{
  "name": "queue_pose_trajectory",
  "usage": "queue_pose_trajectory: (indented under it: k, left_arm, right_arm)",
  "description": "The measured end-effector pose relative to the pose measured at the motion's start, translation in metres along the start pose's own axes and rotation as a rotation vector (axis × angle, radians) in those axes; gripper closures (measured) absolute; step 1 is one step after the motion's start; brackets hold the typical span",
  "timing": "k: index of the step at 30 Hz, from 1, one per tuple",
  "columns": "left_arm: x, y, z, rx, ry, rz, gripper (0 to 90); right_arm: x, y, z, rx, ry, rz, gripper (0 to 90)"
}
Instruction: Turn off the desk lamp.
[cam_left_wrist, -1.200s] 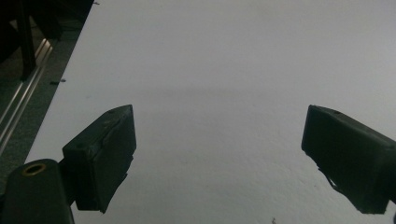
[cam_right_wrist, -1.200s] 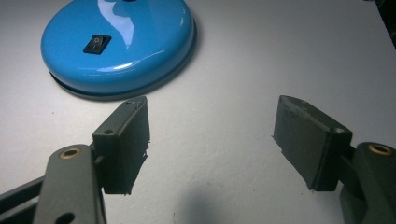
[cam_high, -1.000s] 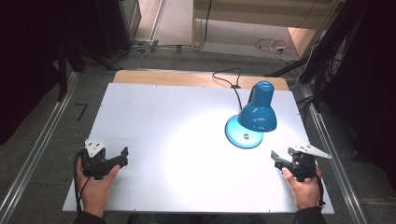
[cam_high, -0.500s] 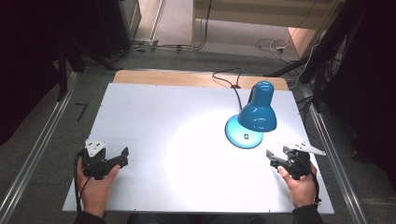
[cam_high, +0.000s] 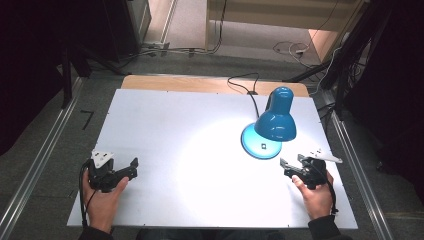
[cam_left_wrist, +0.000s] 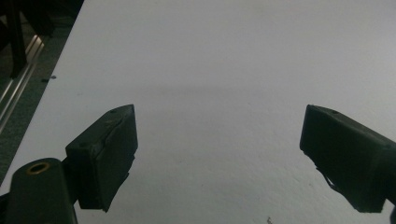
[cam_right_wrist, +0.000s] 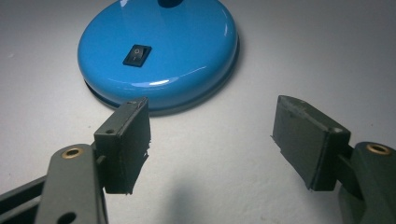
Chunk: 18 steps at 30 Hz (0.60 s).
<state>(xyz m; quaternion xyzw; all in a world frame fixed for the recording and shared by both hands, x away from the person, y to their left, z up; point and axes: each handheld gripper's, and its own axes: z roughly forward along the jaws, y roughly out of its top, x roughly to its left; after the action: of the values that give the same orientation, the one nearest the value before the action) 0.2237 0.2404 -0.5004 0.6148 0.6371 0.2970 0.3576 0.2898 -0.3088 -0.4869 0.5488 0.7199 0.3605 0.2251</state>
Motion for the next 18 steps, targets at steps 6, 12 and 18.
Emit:
queue_pose_trajectory:
  k: [6,12,18]
  left_arm:
    - [-0.0006,-0.0002,0.0004,0.003,-0.002,0.002,12.2]
    - [-0.0004,-0.0002,0.0003,0.001,-0.003,0.000,12.2]
    - [-0.0003,-0.0003,0.0003,0.003,-0.003,0.002,12.6]
  right_arm:
    - [0.0040,0.0021,0.0034,0.003,0.010,-0.003,26.4]
    - [0.0068,0.0046,0.0049,-0.011,0.015,-0.007,26.8]
    - [0.0087,0.0054,0.0067,-0.012,0.019,-0.011,27.2]
